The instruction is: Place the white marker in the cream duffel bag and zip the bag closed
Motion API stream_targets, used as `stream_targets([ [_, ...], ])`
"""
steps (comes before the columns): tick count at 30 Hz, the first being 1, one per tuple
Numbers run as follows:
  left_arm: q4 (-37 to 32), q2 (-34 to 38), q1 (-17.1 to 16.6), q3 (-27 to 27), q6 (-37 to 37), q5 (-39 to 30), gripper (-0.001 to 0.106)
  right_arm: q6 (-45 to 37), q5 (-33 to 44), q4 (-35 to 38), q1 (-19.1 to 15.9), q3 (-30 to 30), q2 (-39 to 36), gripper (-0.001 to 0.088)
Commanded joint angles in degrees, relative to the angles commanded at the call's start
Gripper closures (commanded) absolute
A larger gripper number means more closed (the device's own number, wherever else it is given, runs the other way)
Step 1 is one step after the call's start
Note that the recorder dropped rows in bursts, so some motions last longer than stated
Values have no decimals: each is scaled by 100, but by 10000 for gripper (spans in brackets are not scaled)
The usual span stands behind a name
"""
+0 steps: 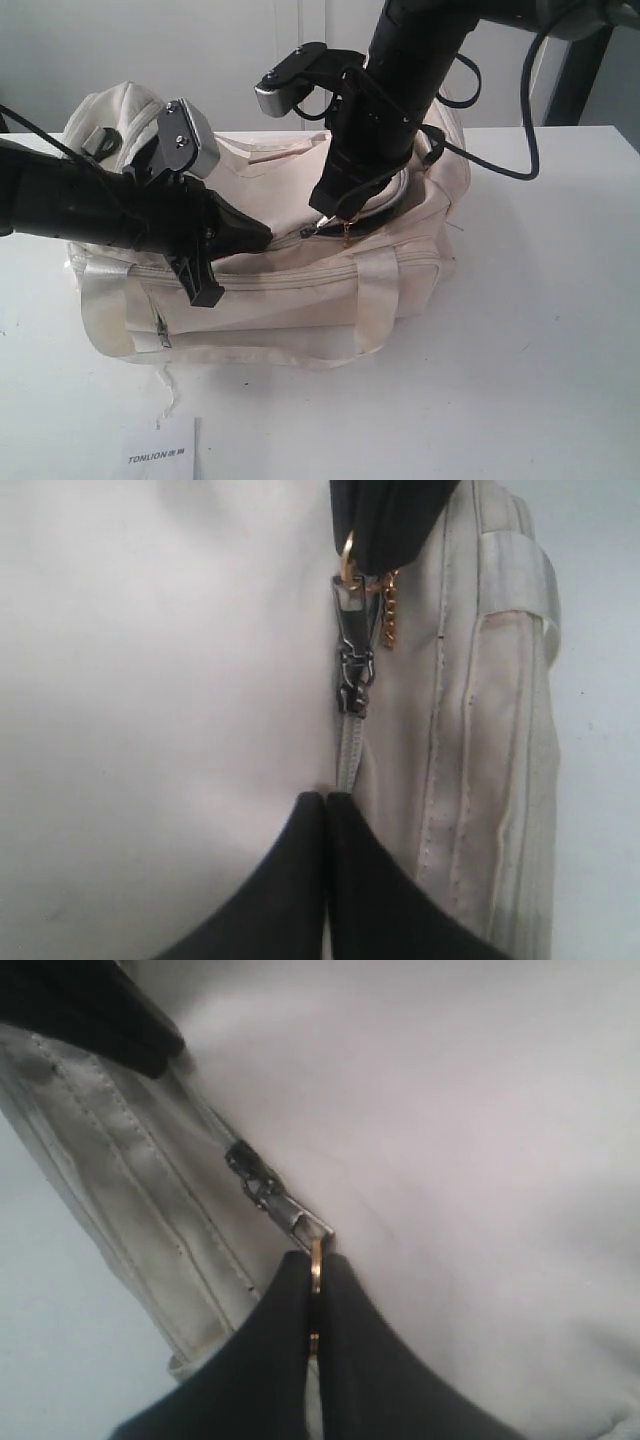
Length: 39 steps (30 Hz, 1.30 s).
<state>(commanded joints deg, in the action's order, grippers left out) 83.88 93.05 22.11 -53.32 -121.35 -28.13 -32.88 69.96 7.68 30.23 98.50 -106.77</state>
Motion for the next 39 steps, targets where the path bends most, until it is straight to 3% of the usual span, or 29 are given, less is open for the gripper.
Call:
stream_targets([
  [8,78,-426,0,0,9,353,1053,0,0,-37,0,0,0,868],
  [12,78,-468,0,0,9,212,1053,0,0,-37,0,0,0,868],
  [14,358,-468,0,0,118,365,1037,0,0,-37,0,0,0,868],
  [16,579,-456,0,-10,-4,231,747,0,0,-37,0,0,0,868],
  [18,674,-371,0,-78,-4,1,384,0,0,-37,0,0,0,868],
  [19,760,-285,0,-91,-4,24,358,0,0,-24,0,0,0,868],
  [24,746,68,0,-176,-4,244,550,0,0,-24,0,0,0,868],
  [32,720,235,0,-176,-4,244,594,0,0,-24,0,0,0,868],
  [35,720,292,0,-176,-4,233,801,0,0,-24,0,0,0,868],
  [37,720,327,0,-176,-4,181,1008,0,0,-24,0,0,0,868],
  [39,691,327,0,-176,6,181,1050,0,0,-24,0,0,0,868],
])
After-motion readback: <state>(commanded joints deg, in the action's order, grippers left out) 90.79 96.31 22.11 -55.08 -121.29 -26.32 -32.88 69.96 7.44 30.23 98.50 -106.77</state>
